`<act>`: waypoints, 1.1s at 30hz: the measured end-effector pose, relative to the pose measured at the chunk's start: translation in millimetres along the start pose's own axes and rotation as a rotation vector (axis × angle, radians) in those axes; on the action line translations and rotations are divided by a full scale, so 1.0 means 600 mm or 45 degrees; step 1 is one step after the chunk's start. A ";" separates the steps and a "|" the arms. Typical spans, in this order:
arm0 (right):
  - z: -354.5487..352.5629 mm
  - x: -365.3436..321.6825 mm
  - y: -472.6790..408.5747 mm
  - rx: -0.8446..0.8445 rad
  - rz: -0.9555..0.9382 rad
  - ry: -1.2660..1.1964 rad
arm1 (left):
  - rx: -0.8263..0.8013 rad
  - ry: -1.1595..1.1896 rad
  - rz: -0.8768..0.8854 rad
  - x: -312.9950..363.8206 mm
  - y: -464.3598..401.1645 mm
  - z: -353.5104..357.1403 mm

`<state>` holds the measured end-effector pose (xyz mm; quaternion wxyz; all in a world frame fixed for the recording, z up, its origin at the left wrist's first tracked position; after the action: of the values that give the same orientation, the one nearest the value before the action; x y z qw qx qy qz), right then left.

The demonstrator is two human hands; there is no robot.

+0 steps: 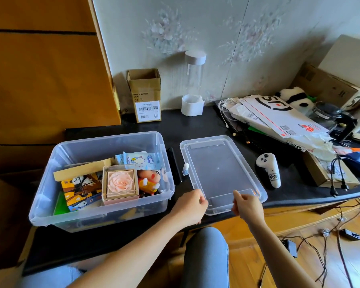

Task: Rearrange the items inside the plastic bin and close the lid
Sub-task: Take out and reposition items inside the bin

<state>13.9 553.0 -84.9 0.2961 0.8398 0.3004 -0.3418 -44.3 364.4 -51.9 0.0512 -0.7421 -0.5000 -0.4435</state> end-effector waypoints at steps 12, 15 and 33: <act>0.162 -0.206 -0.028 -0.196 -0.378 0.105 | 0.468 0.197 0.212 -0.033 0.076 -0.265; 0.187 -0.211 -0.040 -0.199 -0.336 0.161 | 0.601 0.088 0.131 -0.081 0.082 -0.311; 0.138 -0.370 0.042 0.101 -0.751 -0.412 | 0.479 -0.277 0.036 -0.109 0.000 -0.370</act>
<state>-130.9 411.4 40.2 0.1953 0.6626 0.4658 -0.5531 -186.3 203.5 35.3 0.1406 -0.7699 -0.5661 -0.2589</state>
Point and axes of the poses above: each hand's wrist, its own y-axis away from the middle knuckle, its own z-axis out of the palm, x = y × z, the point moved 7 cm from there along -y, towards the middle knuckle, and after that the axes turned 2 degrees about -z, right-handed, at the moved point
